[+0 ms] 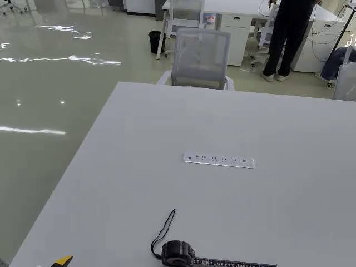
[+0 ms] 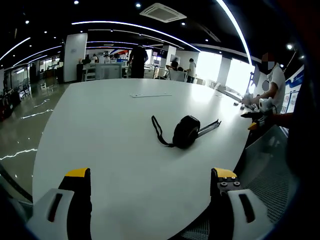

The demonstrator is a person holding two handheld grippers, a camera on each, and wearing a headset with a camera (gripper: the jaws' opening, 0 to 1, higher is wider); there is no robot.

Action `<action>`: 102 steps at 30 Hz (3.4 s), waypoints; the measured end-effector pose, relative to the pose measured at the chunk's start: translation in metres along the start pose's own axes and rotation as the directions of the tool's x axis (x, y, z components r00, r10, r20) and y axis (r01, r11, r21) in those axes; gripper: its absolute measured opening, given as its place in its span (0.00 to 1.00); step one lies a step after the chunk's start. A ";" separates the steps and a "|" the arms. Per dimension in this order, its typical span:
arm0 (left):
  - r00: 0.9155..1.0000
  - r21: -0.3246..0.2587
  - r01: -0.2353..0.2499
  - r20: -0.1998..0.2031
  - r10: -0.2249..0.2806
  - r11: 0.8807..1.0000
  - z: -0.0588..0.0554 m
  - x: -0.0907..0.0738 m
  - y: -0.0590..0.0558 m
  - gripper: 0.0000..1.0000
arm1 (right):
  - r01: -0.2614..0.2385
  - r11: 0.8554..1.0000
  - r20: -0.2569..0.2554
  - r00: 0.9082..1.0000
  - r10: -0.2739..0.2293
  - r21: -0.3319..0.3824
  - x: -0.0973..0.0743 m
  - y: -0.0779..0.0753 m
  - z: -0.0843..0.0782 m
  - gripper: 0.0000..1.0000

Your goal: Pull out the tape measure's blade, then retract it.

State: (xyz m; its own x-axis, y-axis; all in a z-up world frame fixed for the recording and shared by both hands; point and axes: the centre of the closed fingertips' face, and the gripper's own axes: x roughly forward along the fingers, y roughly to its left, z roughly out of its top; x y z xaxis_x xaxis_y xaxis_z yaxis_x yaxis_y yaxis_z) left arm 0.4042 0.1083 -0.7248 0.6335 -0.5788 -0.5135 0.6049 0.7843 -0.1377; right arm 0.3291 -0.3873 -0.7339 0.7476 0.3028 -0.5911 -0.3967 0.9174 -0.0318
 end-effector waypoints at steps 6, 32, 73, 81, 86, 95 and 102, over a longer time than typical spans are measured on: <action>1.000 0.002 0.009 0.002 -0.009 1.000 0.000 0.000 -0.003 0.99 | 0.007 1.000 -0.002 1.000 -0.007 0.002 -0.003 -0.003 -0.002 0.95; 0.999 -0.081 0.004 -0.042 -0.008 0.997 0.020 0.030 -0.038 0.99 | -0.011 0.999 0.014 1.000 0.012 -0.046 0.005 -0.005 0.006 0.91; 0.995 0.037 -0.091 0.048 0.089 0.995 0.091 0.115 -0.121 0.99 | -0.169 0.941 -0.096 0.984 0.148 -0.293 0.049 -0.006 0.023 0.78; 0.993 -0.081 -0.114 0.013 0.115 0.990 0.083 0.135 -0.114 0.99 | -0.210 0.915 -0.139 0.975 0.172 -0.344 0.066 -0.011 0.033 0.72; 0.993 -0.084 -0.118 -0.005 0.118 0.989 0.078 0.142 -0.117 0.99 | -0.259 0.884 -0.179 0.963 0.203 -0.390 0.076 -0.008 0.036 0.63; 0.991 -0.104 -0.134 -0.022 0.133 0.985 0.077 0.153 -0.119 0.99 | -0.339 0.827 -0.271 0.933 0.236 -0.448 0.099 -0.011 0.036 0.50; 0.988 -0.145 -0.153 -0.047 0.148 0.978 0.070 0.161 -0.114 0.98 | -0.399 0.785 -0.342 0.905 0.254 -0.473 0.116 -0.011 0.034 0.44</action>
State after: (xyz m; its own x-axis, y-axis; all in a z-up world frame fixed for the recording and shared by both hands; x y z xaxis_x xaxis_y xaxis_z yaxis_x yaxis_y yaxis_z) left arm 0.4708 -0.0904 -0.7329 0.6927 -0.4457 -0.5671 0.4245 0.8876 -0.1790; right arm 0.4385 -0.3533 -0.7746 0.3937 0.4184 -0.8185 -0.8620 0.4774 -0.1706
